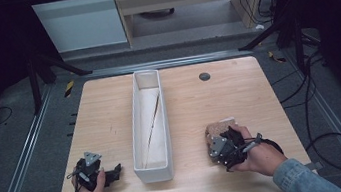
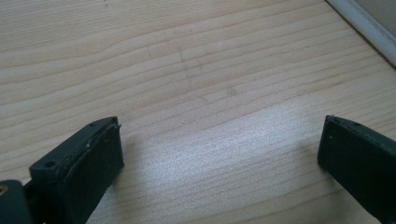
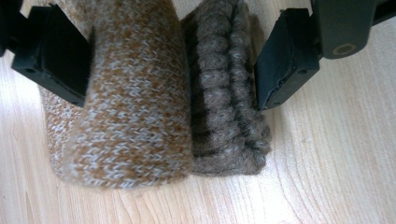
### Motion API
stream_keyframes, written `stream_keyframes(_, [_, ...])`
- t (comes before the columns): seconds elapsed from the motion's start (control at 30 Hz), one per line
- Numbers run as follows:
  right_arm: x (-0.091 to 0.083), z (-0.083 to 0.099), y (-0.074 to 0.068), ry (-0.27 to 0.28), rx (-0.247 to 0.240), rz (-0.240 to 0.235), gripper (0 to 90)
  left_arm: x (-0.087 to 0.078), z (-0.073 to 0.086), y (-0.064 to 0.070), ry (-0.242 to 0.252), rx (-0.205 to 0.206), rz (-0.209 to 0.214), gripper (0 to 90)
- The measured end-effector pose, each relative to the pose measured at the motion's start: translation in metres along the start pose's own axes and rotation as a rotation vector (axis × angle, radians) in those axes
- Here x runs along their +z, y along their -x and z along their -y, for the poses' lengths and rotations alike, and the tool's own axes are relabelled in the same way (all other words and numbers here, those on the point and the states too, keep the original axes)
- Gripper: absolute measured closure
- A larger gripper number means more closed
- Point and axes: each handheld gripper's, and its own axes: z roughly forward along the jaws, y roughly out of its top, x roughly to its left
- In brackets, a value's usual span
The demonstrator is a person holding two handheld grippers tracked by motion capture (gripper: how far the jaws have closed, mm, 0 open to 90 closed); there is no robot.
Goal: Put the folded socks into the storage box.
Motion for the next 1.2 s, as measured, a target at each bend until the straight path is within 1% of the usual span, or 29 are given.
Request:
stream_keyframes(0.17, [0.003, 0.002, -0.003, -0.003, -0.018, 0.018, 13.8, 0.0, 0.0, 0.0, -0.001, 0.001, 0.0, 0.0])
stream_keyframes(0.23, [0.004, 0.002, -0.004, -0.005, -0.031, 0.025, 13.5, 0.0, 0.0, 0.0, -0.001, 0.001, 0.0, 0.0])
stream_keyframes(0.3, [0.005, 0.002, -0.006, -0.016, -0.034, 0.039, 13.8, 0.0, 0.0, 0.0, 0.001, 0.001, 0.0, 0.0])
stream_keyframes(0.33, [0.005, 0.002, -0.006, -0.017, -0.047, 0.046, 16.1, 0.0, 0.0, 0.0, 0.0, 0.001, -0.001, 0.0])
stream_keyframes(0.4, [0.004, 0.003, -0.006, -0.013, -0.052, 0.057, 23.6, 0.0, 0.0, 0.0, 0.001, 0.001, 0.0, 0.0])
stream_keyframes(0.47, [0.001, 0.003, -0.003, -0.001, -0.036, 0.055, 32.6, 0.0, 0.0, 0.0, 0.0, 0.001, 0.0, 0.0])
stream_keyframes(0.5, [-0.001, 0.003, 0.0, 0.001, -0.039, 0.053, 35.8, 0.0, 0.0, 0.0, 0.0, 0.001, -0.001, 0.0])
stream_keyframes(0.63, [-0.006, 0.002, 0.004, 0.007, -0.021, 0.041, 44.5, 0.0, 0.0, 0.0, 0.0, 0.001, -0.001, 0.0])
stream_keyframes(0.67, [-0.007, 0.002, 0.005, 0.012, -0.007, 0.038, 45.8, 0.0, 0.0, 0.0, 0.0, 0.001, -0.001, 0.0])
stream_keyframes(0.77, [-0.012, 0.002, 0.012, 0.034, 0.027, 0.018, 47.8, 0.0, 0.0, 0.0, -0.001, 0.001, 0.0, 0.0])
stream_keyframes(0.8, [-0.014, 0.002, 0.014, 0.038, 0.046, 0.007, 48.2, 0.0, 0.0, 0.0, 0.0, 0.001, -0.001, 0.0])
stream_keyframes(0.97, [-0.026, 0.0, 0.026, 0.07, 0.088, -0.028, 49.1, 0.0, 0.0, 0.0, 0.001, 0.001, 0.0, 0.0])
stream_keyframes(1.07, [-0.033, -0.002, 0.033, 0.089, 0.103, -0.036, 49.3, 0.0, 0.0, 0.0, 0.001, 0.001, 0.0, 0.0])
stream_keyframes(1.2, [-0.041, -0.006, 0.039, 0.096, 0.116, -0.037, 49.4, 0.0, 0.0, 0.0, 0.001, 0.001, 0.0, 0.0])
